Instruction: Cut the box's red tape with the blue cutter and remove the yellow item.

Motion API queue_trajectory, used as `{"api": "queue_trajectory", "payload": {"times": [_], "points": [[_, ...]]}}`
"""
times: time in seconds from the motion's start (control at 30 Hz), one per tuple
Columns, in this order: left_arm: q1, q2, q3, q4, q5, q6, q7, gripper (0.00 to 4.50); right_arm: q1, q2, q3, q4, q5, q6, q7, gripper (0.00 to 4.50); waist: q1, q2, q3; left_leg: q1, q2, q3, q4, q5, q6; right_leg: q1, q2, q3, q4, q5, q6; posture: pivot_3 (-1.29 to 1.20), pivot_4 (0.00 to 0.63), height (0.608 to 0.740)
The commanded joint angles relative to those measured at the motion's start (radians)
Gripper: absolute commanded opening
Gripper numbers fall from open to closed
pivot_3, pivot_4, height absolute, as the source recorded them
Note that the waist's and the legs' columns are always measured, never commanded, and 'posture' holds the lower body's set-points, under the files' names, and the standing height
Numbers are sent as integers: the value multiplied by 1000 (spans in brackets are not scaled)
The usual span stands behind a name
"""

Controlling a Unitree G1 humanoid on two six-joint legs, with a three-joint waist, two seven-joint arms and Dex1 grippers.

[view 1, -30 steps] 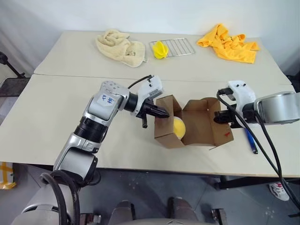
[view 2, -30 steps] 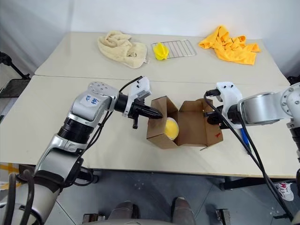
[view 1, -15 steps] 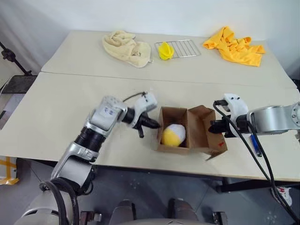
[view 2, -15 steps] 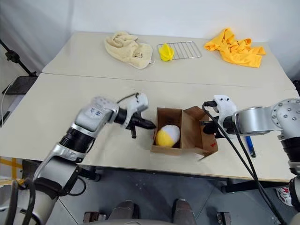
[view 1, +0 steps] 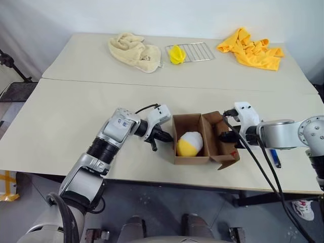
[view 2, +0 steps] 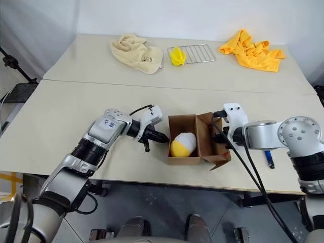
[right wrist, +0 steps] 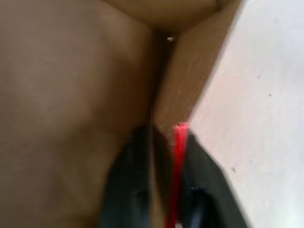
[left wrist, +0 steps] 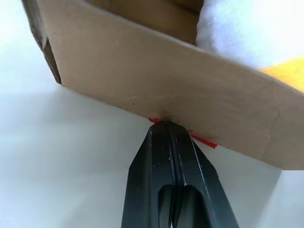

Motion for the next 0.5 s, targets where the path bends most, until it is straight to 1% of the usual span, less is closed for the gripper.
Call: {"api": "queue_trajectory", "payload": {"times": [0.03, 0.07, 0.27, 0.3, 0.37, 0.5], "points": [[-30, -19, -5, 2, 2, -33, -5, 0, 18, 6, -56, -63, -118, -5, 106, 1995, -2, 0, 0, 0, 0, 0, 0, 0, 0, 0, 0, 0, 0, 0, 0, 0, 150, 740], [-33, -19, -5, 9, 3, -37, -7, 0, 29, 2, -65, -77, -156, -7, 137, 2275, -2, 0, 0, 0, 0, 0, 0, 0, 0, 0, 0, 0, 0, 0, 0, 0, 150, 740], [-54, -19, -13, 57, 18, -75, -20, 0, 84, -17, -168, -145, -342, -59, 333, 4343, -2, 0, 0, 0, 0, 0, -1, 0, 0, 0, 0, 0, 0, 0, 0, 0, 150, 740], [-57, -20, -14, 64, 20, -81, -22, 0, 91, -21, -183, -153, -374, -73, 363, 4454, -3, 0, 0, 0, 0, 0, -1, 0, 0, 0, 0, 0, 0, 0, 0, 0, 150, 740], [-63, -21, -13, 77, 23, -89, -26, 0, 108, -30, -207, -173, -447, -118, 429, 4454, -2, 0, 0, 0, 0, 0, -1, 0, 0, 0, 0, 0, 0, 0, 0, 0, 150, 740], [-76, -19, -13, 107, 35, -112, -33, 0, 184, -48, -292, -181, -623, -309, 602, 4454, 0, 0, 0, 0, 0, 0, -1, 0, 0, 0, 0, 0, 0, 0, 0, 0, 150, 740]]}}
